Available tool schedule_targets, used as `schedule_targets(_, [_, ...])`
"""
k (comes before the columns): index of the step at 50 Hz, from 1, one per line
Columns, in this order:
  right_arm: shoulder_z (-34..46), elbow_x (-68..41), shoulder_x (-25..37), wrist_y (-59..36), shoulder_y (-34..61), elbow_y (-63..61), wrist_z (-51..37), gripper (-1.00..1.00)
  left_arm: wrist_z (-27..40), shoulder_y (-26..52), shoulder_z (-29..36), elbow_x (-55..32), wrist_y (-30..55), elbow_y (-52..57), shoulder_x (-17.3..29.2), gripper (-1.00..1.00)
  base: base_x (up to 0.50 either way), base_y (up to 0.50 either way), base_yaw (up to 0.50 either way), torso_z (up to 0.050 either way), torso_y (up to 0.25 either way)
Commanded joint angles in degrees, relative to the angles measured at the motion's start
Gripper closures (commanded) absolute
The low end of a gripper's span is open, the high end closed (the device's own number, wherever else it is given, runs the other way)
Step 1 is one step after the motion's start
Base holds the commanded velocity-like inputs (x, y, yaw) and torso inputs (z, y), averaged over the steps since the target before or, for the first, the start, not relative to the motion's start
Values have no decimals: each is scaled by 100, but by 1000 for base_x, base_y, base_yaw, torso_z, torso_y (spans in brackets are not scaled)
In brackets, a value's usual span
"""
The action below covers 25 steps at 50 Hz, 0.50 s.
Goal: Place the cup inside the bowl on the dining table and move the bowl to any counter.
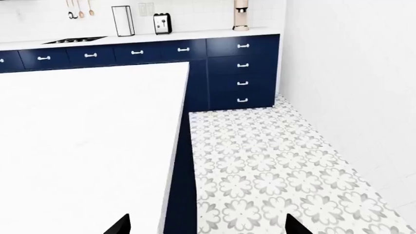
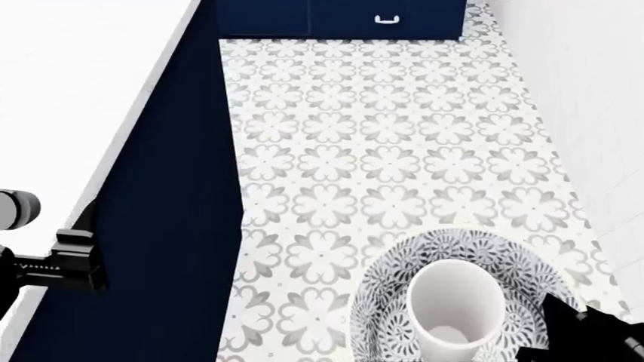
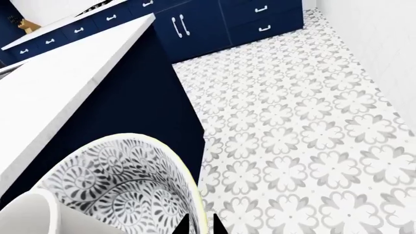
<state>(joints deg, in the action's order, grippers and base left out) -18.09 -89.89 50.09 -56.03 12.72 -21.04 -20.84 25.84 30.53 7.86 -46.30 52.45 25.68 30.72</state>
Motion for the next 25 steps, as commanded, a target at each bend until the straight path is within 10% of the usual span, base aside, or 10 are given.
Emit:
schedule_targets(1, [204, 31, 17, -20, 299, 126, 7, 100, 2, 1, 27, 17, -30, -32, -3, -100, 492, -125, 0, 0, 10])
schedule_targets(25, [575, 260, -72, 5, 715, 413, 111, 100, -35, -132, -23, 40, -179, -87, 61, -100, 497, -128, 0, 0, 1])
